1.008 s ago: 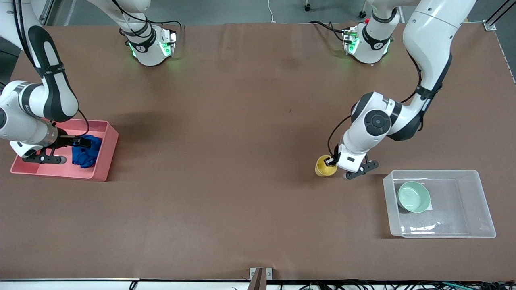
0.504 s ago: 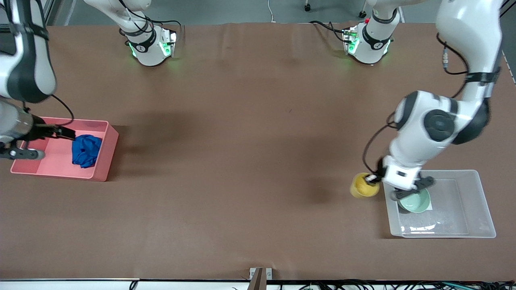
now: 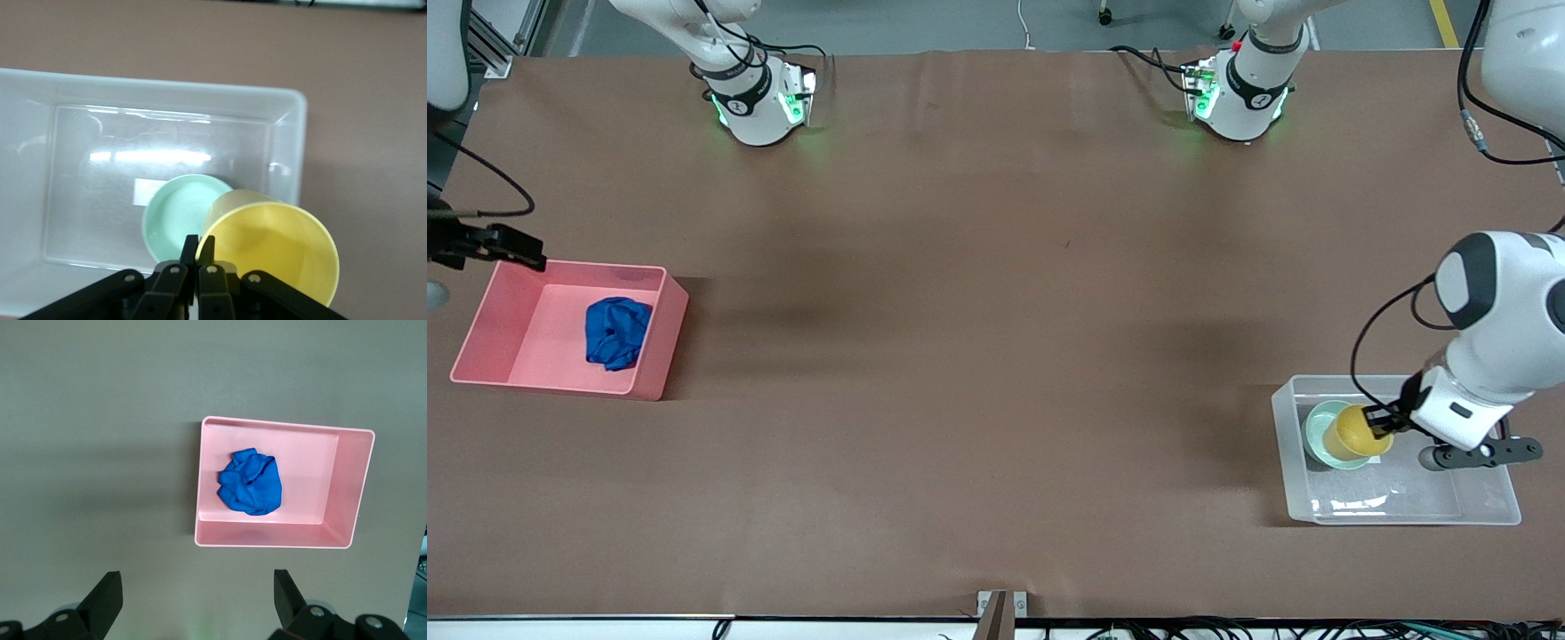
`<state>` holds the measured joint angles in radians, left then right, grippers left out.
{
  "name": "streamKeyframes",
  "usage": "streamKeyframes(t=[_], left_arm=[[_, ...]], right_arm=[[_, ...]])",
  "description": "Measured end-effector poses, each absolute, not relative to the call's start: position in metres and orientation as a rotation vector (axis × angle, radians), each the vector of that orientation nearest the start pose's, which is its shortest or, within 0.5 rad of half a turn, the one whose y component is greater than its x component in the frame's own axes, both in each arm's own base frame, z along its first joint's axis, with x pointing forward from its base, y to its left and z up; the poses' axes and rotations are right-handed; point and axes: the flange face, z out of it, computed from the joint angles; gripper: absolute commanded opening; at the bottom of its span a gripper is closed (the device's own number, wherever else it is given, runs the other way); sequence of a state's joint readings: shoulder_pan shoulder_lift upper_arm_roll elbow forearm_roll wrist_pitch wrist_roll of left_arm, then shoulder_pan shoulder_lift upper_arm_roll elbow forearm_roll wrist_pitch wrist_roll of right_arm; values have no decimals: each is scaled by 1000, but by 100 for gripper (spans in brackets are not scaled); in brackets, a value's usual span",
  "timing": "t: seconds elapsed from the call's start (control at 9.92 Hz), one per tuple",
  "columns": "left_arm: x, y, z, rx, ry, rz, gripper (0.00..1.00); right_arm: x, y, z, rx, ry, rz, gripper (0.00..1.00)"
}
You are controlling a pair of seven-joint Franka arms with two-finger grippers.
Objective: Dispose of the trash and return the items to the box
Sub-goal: 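Carry the yellow cup into the bowl while the right gripper withdraws, then open the left gripper to release the yellow cup in the bowl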
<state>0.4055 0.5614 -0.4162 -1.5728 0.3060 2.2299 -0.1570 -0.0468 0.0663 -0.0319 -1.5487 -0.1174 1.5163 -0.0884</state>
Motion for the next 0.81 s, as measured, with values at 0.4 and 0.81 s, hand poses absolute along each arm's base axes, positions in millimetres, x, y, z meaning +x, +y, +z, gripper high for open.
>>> streamKeyframes(t=[0.4,0.81], left_arm=[[699,97,276,-3143,8,-106,1],[699,90,254,-3165,21,-72,79]], right_arm=[[554,-47,637,-3201,-17,137,100],[551,-39,653,-3184,-31,110,100]])
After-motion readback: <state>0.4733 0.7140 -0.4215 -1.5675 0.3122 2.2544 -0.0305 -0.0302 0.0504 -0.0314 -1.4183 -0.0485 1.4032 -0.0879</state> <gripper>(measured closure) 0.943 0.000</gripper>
